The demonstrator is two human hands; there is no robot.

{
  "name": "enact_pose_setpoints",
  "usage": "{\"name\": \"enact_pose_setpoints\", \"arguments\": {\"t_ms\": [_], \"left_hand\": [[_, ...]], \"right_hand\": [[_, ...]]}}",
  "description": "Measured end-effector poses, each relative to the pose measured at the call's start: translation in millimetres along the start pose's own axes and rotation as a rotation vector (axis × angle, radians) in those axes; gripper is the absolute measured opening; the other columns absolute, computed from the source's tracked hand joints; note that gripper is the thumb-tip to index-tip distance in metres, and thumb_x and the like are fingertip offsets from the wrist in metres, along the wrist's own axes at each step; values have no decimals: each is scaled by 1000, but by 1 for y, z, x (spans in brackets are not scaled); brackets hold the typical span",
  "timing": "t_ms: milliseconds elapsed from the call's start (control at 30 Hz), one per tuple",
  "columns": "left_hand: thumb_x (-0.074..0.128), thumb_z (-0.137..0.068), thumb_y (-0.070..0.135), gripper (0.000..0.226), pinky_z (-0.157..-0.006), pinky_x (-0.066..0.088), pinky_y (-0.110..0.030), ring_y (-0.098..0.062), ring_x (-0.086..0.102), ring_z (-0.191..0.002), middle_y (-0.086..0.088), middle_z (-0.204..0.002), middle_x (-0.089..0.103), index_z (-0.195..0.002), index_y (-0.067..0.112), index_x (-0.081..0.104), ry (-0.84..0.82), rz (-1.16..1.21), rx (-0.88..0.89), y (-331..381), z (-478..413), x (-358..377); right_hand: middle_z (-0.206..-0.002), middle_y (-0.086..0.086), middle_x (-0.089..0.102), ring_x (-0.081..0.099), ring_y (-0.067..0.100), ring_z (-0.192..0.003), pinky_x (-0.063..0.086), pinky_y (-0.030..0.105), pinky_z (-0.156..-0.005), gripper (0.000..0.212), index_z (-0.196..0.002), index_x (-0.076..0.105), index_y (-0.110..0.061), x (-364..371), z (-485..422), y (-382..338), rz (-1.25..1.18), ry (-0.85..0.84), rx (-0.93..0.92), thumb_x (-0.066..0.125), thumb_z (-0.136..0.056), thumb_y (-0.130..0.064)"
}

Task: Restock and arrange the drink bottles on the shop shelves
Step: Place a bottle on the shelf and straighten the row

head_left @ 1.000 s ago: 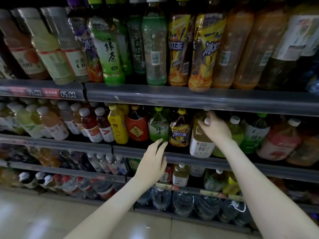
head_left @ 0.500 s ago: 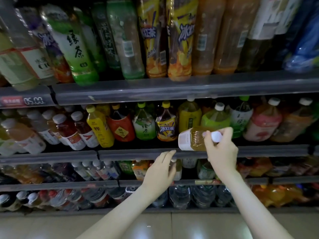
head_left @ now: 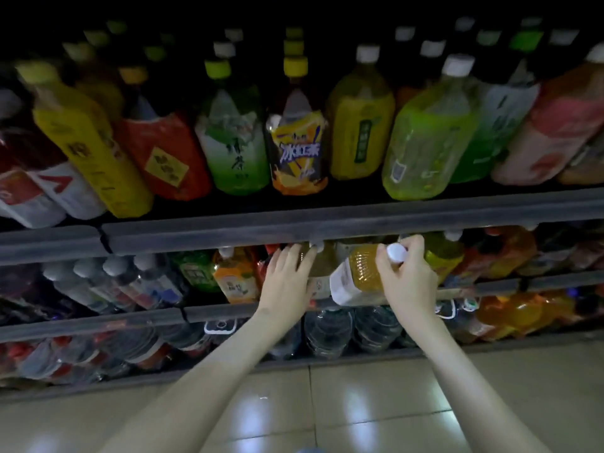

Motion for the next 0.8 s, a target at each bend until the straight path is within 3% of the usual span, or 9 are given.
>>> {"name": "enact_pose_setpoints", "arguments": {"t_ms": [167, 267, 333, 433, 500, 667, 733, 800], "left_hand": [[83, -66, 26, 88, -112, 17, -51, -36, 44, -129, -19, -137, 47, -142, 12, 40, -50, -163, -25, -4, -13, 47], [66, -85, 34, 89, -114, -3, -54, -33, 19, -143, -16, -155, 19, -151, 11, 11, -102, -230, -16, 1, -21, 64], [58, -91, 36, 87, -113, -8, -54, -32, 10, -145, -14, -158, 6, -151, 12, 0, -142, -256, -22, 1, -27, 75], [78, -73, 37, 96, -113, 14, -55, -34, 34, -136, -19, -148, 33, -148, 6, 25, -40, -254, -32, 3, -32, 82], [83, -65, 36, 95, -110, 25, -54, -35, 45, -128, -21, -138, 46, -141, 4, 36, 61, -215, -24, 3, -32, 91], [84, -65, 29, 94, -112, 24, -52, -36, 32, -133, -24, -141, 30, -140, 3, 32, 184, -194, -1, 2, -31, 106], [84, -65, 28, 94, -113, 21, -51, -36, 28, -136, -23, -143, 27, -140, 5, 33, 190, -194, 3, 0, -29, 110], [86, -62, 27, 97, -113, 17, -52, -37, 25, -137, -23, -145, 25, -140, 6, 32, 184, -218, 19, -1, -27, 113]], "right_hand": [[-67, -5, 47, 59, 35, -64, 36, 32, -55, 27, -100, 41, -11, 48, -23, 24, 112, 43, -71, 53, -95, -34], [-73, 8, 59, 61, 37, -64, 39, 34, -54, 30, -100, 41, -8, 64, -27, 35, 113, 61, -115, 53, -94, -34], [-77, 14, 63, 62, 38, -65, 39, 33, -53, 33, -101, 42, -4, 74, -28, 39, 112, 86, -136, 55, -94, -33], [-78, 14, 63, 63, 36, -67, 35, 29, -52, 33, -102, 46, -2, 86, -29, 46, 111, 109, -115, 57, -94, -32], [-89, 14, 65, 65, 36, -78, 42, 32, -57, 33, -108, 49, -2, 98, -27, 55, 104, 76, -69, 56, -94, -31], [-112, 17, 60, 61, 37, -99, 47, 39, -73, 40, -126, 46, -6, 122, -29, 63, 177, -10, -28, 53, -96, -30], [-117, 17, 54, 55, 36, -106, 45, 41, -79, 45, -129, 44, -9, 122, -34, 64, 265, -26, -105, 56, -94, -34], [-128, 18, 44, 45, 36, -114, 40, 43, -91, 64, -138, 35, -16, 123, -36, 68, 407, -90, -229, 65, -86, -40]]}}
Point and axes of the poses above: each hand's wrist, its own z-axis away from the middle knuckle, its own x-axis out of the palm, y = z × x, the point moved 4 cm from there along -z, towards the middle knuckle
